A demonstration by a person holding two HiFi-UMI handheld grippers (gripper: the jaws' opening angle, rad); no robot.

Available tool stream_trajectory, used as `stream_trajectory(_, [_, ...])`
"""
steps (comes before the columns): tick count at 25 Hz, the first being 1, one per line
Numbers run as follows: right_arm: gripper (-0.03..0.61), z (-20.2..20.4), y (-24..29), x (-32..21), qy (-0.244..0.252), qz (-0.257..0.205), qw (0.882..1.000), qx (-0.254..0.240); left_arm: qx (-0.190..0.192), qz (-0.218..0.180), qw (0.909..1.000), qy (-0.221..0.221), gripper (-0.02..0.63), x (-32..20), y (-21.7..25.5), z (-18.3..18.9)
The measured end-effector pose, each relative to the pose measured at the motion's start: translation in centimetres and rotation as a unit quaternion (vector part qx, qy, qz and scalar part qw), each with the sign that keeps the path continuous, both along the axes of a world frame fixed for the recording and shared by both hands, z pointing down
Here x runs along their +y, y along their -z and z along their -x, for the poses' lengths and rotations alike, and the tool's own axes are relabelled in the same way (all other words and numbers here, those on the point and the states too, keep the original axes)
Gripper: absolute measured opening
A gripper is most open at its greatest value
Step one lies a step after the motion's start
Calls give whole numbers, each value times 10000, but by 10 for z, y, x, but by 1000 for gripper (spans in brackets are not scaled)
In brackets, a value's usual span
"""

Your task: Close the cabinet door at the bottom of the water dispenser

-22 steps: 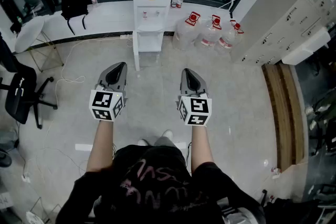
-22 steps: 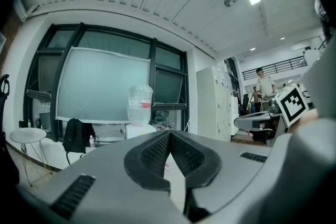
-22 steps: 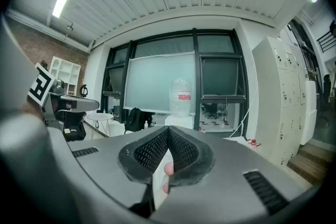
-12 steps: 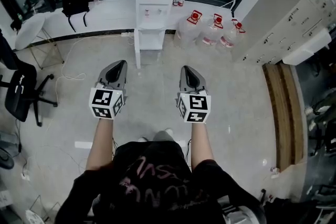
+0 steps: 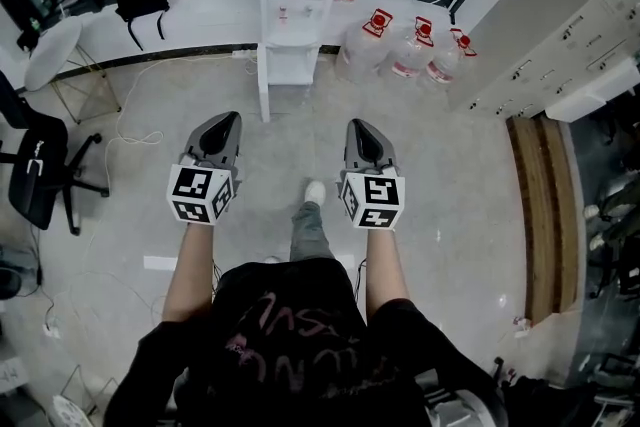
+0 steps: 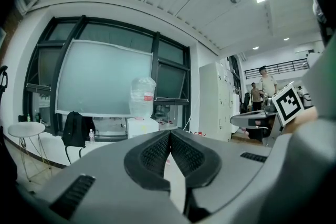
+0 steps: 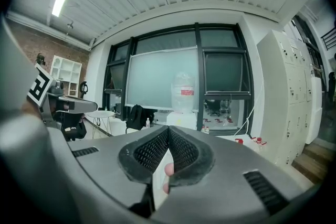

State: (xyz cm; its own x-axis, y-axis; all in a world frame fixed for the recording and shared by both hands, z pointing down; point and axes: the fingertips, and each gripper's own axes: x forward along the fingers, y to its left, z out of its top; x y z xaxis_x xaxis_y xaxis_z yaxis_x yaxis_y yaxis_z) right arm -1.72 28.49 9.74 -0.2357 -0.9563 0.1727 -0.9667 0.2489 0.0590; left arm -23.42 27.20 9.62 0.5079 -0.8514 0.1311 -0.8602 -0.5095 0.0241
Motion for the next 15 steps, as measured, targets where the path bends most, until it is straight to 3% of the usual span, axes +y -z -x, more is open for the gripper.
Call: stream_trajectory(15, [12, -68, -60, -208, 137, 457, 9988, -53, -192, 619, 9978, 130, 6, -181, -65, -54])
